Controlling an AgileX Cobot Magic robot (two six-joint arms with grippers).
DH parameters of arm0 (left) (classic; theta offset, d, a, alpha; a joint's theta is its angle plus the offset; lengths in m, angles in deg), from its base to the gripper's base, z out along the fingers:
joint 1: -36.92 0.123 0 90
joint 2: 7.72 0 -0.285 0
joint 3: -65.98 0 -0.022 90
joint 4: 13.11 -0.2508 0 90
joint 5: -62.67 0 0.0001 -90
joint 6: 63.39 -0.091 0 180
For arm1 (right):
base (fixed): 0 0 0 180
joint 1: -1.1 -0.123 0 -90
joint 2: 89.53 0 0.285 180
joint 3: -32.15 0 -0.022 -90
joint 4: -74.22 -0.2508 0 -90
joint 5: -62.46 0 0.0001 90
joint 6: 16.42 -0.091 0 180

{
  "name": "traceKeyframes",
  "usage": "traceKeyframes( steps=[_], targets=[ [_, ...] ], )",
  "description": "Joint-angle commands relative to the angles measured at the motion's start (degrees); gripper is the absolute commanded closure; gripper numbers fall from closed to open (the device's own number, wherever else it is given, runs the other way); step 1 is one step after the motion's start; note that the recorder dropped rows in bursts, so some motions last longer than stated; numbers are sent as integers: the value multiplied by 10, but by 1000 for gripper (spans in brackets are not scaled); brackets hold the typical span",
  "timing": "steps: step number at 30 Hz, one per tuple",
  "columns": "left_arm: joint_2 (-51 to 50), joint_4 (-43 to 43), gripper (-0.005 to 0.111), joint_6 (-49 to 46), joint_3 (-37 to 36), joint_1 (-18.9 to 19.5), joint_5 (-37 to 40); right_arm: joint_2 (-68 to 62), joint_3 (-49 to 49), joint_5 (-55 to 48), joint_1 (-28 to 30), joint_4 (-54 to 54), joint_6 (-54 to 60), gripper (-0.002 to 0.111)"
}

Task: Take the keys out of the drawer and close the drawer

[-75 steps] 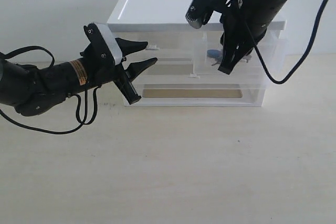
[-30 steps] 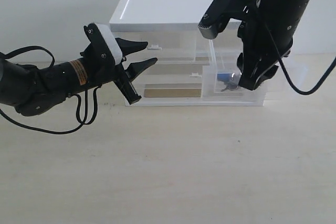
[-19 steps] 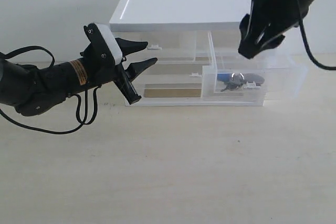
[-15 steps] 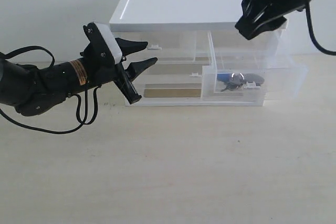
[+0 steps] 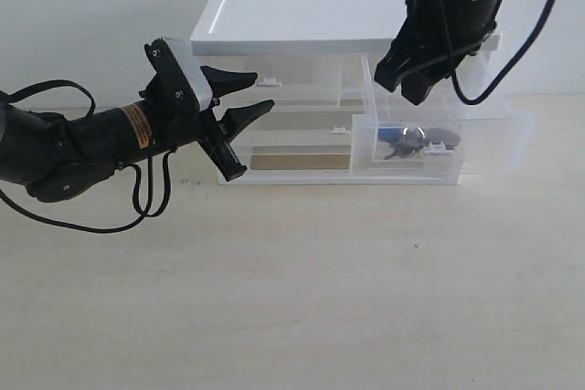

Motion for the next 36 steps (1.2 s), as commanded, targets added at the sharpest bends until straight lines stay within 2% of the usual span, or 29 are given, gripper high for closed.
traceKeyframes(
  steps=[1, 10, 33, 36],
  targets=[
    [-5, 21, 68, 8, 5, -1, 12, -24, -12, -7, 4, -7, 15, 64],
    [-5, 21, 68, 8, 5, -1, 11, -43, -12, -10, 4, -75, 54, 64],
    [-5, 24, 68, 3, 5, -1, 13, -93, -12, -1, 4, -27, 37, 64],
    [-5, 24, 68, 3, 5, -1, 13, -93, -12, 8, 4, 15, 12, 74]
  ],
)
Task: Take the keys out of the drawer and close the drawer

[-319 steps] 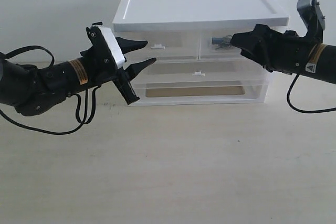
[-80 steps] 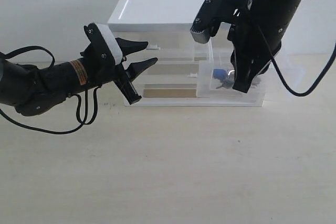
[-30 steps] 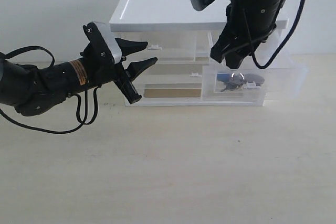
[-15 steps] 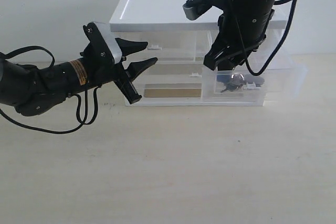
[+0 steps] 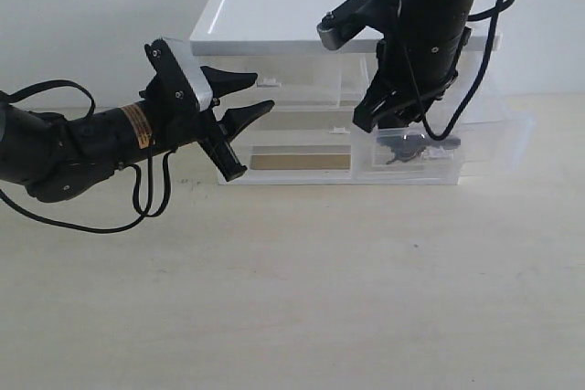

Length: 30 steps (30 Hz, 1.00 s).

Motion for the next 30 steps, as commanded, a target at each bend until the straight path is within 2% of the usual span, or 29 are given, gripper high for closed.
traceKeyframes(
  steps=[1, 5, 18, 30],
  targets=[
    [-5, 24, 68, 3, 5, -1, 13, -9, 3, 5, 2, 66, -35, 81],
    [-5, 24, 68, 3, 5, -1, 13, -9, 3, 26, 2, 81, -61, 108],
    [-5, 24, 68, 3, 5, -1, 13, -4, 3, 59, 2, 83, -73, 108],
    [-5, 24, 68, 3, 5, -1, 13, 72, 3, 61, 2, 76, -76, 108]
  ],
)
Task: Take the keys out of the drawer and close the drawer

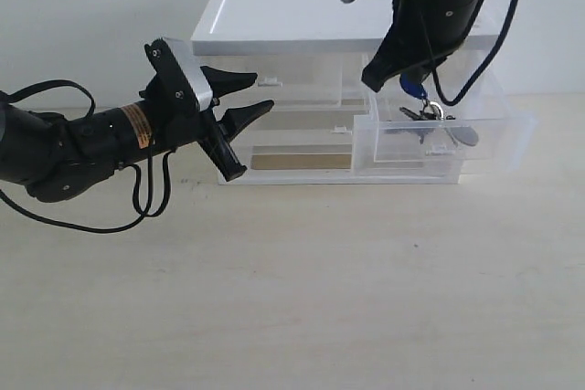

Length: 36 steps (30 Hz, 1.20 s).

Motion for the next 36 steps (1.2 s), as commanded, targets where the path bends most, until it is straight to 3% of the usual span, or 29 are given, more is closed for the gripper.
traceKeyframes(
  steps=[1, 11, 13, 16, 18, 36],
  targets=[
    [-5, 24, 68, 3, 5, -1, 11, 29, 2, -8, 2, -9, -3, 108],
    [-5, 24, 68, 3, 5, -1, 11, 35, 2, -17, 2, -55, 7, 107],
    [-5, 24, 68, 3, 5, -1, 11, 25, 2, -24, 2, -66, 12, 97],
    [-5, 24, 68, 3, 5, -1, 11, 7, 2, -29, 2, -52, -9, 70],
    [-5, 24, 68, 3, 5, -1, 11, -2, 2, -30, 2, -39, -23, 58],
    [-5, 24, 68, 3, 5, -1, 11, -55, 2, -41, 3, 3, -82, 57]
  ],
)
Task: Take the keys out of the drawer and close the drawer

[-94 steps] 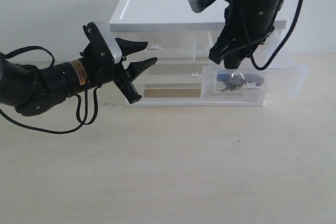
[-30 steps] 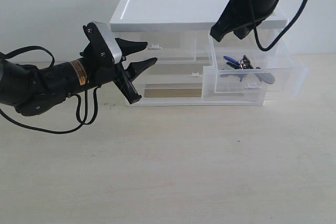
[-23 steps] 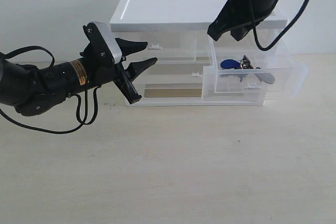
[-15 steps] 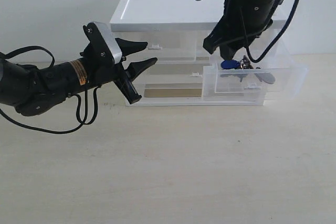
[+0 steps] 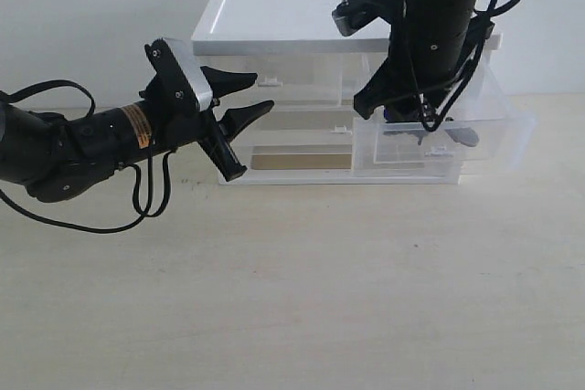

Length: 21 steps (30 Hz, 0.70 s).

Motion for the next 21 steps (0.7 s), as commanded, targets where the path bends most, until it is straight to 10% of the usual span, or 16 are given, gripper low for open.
traceKeyframes(
  steps=[1, 6, 10, 21],
  targets=[
    [-5, 24, 68, 3, 5, -1, 11, -7, 2, -3, 2, 15, -11, 57],
    [-5, 24, 68, 3, 5, -1, 11, -7, 2, -7, 2, 15, -12, 67],
    [-5, 24, 68, 3, 5, -1, 11, -7, 2, -10, 2, 15, 10, 109],
    [-5, 24, 68, 3, 5, -1, 11, 26, 2, 27, 1, 18, 25, 108]
  ],
)
